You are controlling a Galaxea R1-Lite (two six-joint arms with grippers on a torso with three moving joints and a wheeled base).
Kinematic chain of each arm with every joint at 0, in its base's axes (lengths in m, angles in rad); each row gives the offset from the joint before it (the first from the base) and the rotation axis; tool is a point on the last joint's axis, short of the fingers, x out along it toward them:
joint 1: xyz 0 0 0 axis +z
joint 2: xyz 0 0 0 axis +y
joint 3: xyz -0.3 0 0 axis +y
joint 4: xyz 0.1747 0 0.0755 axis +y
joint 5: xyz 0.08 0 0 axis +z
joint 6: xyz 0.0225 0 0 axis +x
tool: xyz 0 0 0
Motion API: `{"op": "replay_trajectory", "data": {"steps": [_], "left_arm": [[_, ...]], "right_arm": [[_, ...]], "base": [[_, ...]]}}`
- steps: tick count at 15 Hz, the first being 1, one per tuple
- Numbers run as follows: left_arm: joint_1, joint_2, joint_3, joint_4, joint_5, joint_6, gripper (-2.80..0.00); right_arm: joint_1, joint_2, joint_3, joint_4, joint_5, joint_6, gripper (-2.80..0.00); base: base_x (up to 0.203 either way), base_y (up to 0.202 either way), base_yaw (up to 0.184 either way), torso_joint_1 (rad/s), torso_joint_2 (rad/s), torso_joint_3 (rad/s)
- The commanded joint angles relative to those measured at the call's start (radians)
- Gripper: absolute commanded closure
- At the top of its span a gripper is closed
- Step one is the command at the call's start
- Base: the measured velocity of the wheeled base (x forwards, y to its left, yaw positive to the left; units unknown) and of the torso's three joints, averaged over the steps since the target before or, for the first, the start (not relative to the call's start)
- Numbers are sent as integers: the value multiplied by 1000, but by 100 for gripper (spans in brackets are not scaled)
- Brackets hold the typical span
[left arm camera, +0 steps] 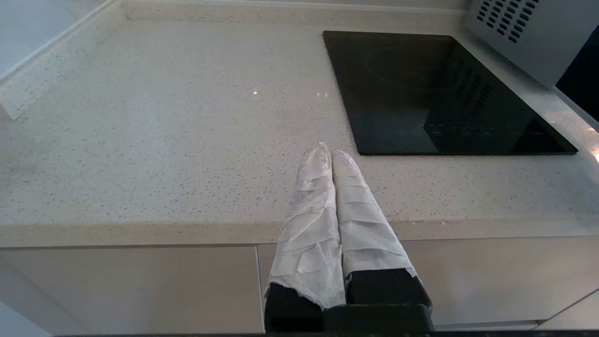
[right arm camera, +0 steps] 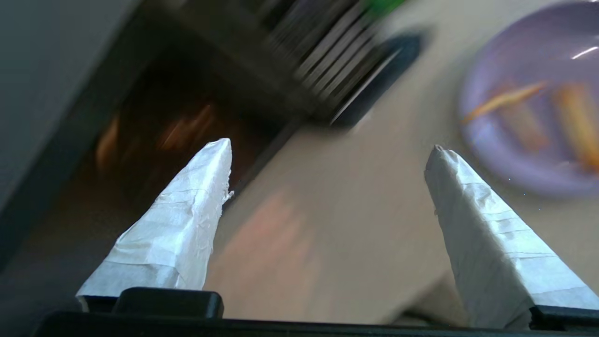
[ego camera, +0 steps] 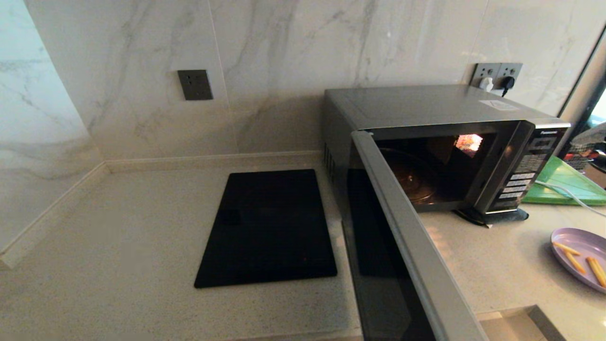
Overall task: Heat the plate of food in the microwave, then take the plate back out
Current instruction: Close the microwave oven
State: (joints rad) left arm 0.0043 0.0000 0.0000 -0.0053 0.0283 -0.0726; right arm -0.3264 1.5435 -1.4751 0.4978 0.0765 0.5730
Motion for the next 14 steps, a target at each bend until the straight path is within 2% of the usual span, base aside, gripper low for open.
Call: {"op": "replay_trajectory", "data": {"steps": [1, 4, 5, 8, 10, 13, 14], "left_arm": [[0, 2, 0, -1, 1, -1, 0], [0, 1, 0, -1, 1, -1, 0], [0, 1, 0, -1, 1, -1, 0], [0, 2, 0, -1, 1, -1, 0], [0, 0, 0, -1, 1, -1, 0], [0, 2, 0, -1, 1, -1, 0], [0, 2, 0, -1, 1, -1, 0]], "right_arm": [[105, -152, -10, 116, 21, 4, -280], [211, -206, -95, 328, 54, 11, -280], [235, -214, -133, 391, 72, 11, 0], [317, -232, -222, 524, 156, 11, 0], [402, -260, -298, 646, 280, 5, 0], [480, -237, -409, 799, 479, -8, 0], [504, -219, -426, 821, 509, -23, 0]], "base": [[0, 0, 0, 0, 0, 0], [0, 0, 0, 0, 0, 0], [0, 0, 0, 0, 0, 0], [0, 0, 0, 0, 0, 0], [0, 0, 0, 0, 0, 0], [0, 0, 0, 0, 0, 0], [0, 0, 0, 0, 0, 0]]}}
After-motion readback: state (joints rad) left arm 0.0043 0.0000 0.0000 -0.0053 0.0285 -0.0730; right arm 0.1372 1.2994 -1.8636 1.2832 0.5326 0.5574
